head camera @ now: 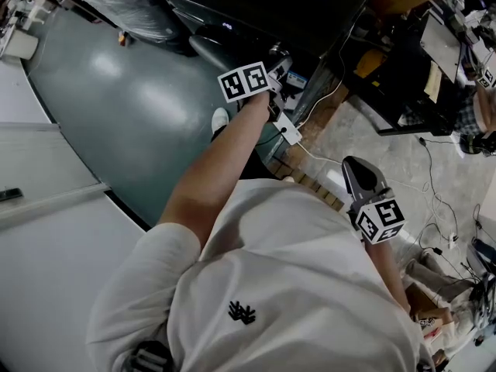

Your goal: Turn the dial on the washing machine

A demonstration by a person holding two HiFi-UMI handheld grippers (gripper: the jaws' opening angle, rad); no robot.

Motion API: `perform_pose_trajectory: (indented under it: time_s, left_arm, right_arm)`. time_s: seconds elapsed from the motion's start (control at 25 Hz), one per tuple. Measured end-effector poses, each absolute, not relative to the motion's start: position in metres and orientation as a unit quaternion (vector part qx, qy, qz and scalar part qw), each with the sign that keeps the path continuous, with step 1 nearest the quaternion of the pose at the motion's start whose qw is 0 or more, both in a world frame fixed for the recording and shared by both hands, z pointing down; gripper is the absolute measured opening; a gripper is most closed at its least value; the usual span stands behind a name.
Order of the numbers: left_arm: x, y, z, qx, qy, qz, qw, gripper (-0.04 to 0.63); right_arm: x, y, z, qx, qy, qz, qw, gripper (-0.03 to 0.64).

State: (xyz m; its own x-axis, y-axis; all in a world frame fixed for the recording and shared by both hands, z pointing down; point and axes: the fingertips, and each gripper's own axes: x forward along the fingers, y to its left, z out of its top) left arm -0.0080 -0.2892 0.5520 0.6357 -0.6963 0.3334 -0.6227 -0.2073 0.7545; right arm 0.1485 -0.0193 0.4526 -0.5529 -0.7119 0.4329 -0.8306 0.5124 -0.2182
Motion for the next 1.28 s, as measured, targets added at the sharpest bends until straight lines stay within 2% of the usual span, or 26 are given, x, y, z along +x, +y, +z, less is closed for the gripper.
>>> perform_pose_trajectory:
  time_s: [0.4, 0.68, 1.0, 1.28]
  left_arm:
    - [-0.019, -0.293, 0.546, 0.716, -0.399, -0.168, 0.547, 0.347]
    - [-0.011, -0.294, 0.55, 0.678, -0.368, -0.207, 0.602, 0.345]
    - [-0.008, -0.295, 0.549, 0.703, -0.381, -0.171, 0.576, 0.325]
    - [-0.01, -0.293, 0.548, 0.767, -0.417, -0.068, 0.483, 0.324]
  right_arm:
    - [0.148, -0.021, 0.455, 0.445, -0.86, 0.204, 0.146, 0.015]
    - [0.149, -0.022, 0.455, 0.444, -0.859, 0.206, 0.148, 0.015]
    - [0.15, -0.024, 0.455, 0.446, -0.859, 0.206, 0.148, 0.015]
    - [0.149, -0.024, 0.454, 0.446, -0.859, 0.205, 0.147, 0.015]
